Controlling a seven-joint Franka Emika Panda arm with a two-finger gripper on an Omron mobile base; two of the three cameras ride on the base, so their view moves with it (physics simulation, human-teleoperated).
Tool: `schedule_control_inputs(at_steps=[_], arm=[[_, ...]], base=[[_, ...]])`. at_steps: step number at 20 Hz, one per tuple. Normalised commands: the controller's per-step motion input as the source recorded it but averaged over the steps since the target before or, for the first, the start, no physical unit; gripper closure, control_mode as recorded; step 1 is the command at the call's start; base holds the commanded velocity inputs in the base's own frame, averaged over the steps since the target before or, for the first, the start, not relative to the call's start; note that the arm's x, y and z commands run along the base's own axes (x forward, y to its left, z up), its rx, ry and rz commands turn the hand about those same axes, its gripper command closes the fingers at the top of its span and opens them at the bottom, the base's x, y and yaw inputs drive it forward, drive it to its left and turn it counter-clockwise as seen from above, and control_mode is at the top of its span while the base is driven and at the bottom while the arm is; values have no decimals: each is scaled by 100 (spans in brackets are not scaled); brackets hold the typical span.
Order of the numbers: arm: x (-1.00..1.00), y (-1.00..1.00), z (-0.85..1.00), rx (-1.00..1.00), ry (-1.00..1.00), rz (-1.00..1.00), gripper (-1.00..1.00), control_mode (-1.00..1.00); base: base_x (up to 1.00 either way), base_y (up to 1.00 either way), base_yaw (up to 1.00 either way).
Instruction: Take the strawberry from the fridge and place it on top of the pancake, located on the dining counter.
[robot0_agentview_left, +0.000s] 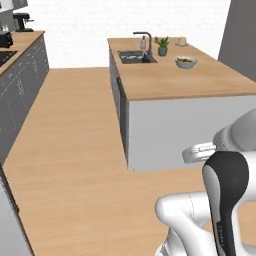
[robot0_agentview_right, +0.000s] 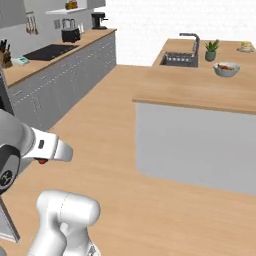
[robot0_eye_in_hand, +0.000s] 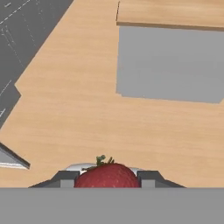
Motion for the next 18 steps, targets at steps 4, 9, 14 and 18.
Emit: schedule_control_inputs(at_steps=[4,9,14,18], arm=[[0,0,0,0,0,0,100,100],[0,0,0,0,0,0,100,100],[0,0,0,0,0,0,100,100],[0,0,0,0,0,0,100,100]], base=[[47,-100,0],[44,-100,0],[52,-100,0],[64,-100,3]])
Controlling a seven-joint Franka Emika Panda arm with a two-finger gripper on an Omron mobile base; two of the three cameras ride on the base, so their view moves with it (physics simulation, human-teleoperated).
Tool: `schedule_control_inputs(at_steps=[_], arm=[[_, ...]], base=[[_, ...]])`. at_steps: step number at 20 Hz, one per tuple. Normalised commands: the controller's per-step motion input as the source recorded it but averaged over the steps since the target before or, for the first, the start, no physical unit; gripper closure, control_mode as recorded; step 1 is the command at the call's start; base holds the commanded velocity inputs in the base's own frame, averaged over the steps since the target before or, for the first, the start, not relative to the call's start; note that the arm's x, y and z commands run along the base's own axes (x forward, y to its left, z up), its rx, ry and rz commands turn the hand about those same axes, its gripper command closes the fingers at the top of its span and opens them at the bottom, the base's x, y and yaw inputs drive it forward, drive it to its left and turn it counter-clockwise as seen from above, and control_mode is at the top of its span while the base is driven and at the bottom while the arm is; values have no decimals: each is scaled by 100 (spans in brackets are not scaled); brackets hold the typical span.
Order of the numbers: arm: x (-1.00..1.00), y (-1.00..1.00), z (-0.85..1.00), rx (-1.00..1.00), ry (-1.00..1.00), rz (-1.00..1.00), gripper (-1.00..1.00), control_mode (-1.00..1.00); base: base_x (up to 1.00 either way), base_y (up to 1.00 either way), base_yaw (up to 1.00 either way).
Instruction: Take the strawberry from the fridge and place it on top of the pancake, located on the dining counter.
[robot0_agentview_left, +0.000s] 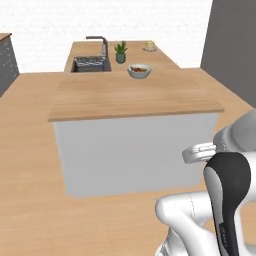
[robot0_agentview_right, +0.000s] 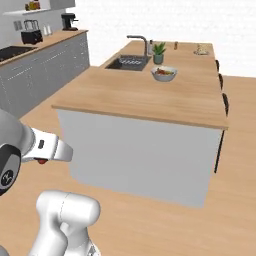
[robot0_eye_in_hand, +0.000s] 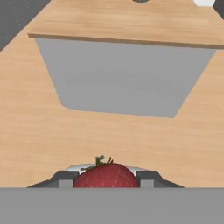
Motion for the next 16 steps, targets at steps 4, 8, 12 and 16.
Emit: schedule_control_inputs(at_steps=[4,8,12,16], arm=[[0,0,0,0,0,0,100,100],[0,0,0,0,0,0,100,100],[0,0,0,0,0,0,100,100],[0,0,0,0,0,0,100,100]], base=[[72,-100,6],[80,-100,10],[90,-100,16],[99,-97,28]])
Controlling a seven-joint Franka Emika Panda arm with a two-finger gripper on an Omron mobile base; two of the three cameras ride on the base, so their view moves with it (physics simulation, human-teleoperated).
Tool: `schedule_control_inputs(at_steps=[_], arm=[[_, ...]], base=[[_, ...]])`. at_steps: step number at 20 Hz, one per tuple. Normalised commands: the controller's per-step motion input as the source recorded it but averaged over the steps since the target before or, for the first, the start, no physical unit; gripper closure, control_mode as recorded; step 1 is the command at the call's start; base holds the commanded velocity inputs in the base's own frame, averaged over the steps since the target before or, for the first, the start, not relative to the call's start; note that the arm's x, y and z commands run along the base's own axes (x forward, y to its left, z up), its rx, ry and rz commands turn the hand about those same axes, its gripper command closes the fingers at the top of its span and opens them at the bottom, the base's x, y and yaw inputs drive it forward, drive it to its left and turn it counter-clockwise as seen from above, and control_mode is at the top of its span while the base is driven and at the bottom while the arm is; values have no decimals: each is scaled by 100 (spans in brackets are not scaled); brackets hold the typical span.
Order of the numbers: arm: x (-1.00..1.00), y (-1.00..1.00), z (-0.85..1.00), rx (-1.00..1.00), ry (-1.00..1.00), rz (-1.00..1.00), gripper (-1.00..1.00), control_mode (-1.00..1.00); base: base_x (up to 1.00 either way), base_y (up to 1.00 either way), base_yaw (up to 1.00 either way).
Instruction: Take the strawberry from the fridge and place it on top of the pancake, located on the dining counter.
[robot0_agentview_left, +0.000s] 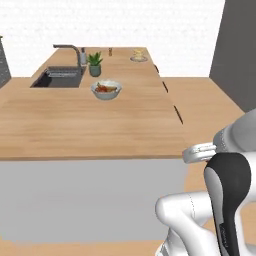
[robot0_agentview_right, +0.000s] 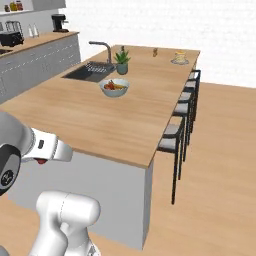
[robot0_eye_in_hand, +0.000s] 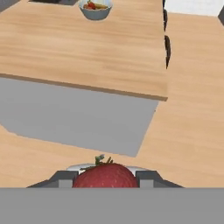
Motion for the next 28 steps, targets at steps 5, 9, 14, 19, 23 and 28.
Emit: schedule_control_inputs(at_steps=[5,9,14,19,23,28], arm=[[0,0,0,0,0,0,100,100],[0,0,0,0,0,0,100,100],[0,0,0,0,0,0,100,100],[0,0,0,0,0,0,100,100],[0,0,0,0,0,0,100,100],[0,0,0,0,0,0,100,100]], base=[[100,-96,28],[100,-95,28],[100,-95,28],[83,-97,27],[12,-100,23],[1,-100,21]])
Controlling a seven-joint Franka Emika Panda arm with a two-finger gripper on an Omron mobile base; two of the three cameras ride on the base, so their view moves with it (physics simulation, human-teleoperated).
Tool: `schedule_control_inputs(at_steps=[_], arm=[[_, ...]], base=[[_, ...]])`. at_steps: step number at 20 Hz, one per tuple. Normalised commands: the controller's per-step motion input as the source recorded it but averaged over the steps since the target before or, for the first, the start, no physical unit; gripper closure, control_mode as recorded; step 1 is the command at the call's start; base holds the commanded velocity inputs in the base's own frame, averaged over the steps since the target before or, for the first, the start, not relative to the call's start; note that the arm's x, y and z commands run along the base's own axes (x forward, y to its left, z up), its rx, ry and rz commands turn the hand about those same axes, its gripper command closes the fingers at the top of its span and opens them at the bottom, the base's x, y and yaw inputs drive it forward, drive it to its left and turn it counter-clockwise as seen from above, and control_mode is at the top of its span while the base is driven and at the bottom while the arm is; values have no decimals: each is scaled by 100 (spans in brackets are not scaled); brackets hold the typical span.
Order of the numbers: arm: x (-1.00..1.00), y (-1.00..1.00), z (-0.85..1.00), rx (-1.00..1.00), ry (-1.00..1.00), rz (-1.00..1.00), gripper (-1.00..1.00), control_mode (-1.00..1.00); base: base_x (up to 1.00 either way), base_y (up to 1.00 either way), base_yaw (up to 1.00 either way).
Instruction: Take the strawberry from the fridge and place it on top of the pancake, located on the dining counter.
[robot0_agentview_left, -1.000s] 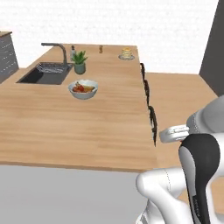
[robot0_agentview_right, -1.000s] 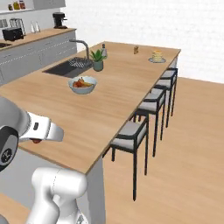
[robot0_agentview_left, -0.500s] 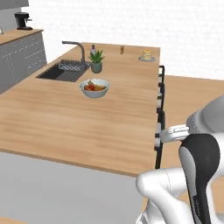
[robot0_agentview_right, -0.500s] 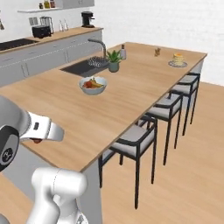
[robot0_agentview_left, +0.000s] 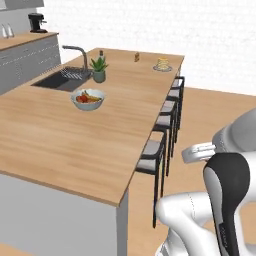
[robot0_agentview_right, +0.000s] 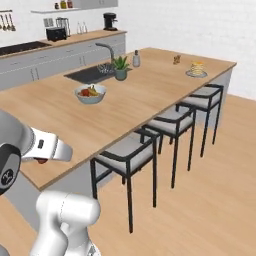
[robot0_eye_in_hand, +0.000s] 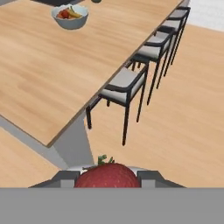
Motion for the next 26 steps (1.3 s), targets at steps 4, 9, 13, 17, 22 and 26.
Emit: schedule_control_inputs(at_steps=[4,9,13,17,22,26], arm=[[0,0,0,0,0,0,100,100],[0,0,0,0,0,0,100,100],[0,0,0,0,0,0,100,100],[0,0,0,0,0,0,100,100],[0,0,0,0,0,0,100,100],[0,0,0,0,0,0,100,100]], base=[[26,-100,25],[42,-100,28],[50,-100,29],[54,-100,29],[57,-100,29],[58,-100,30]])
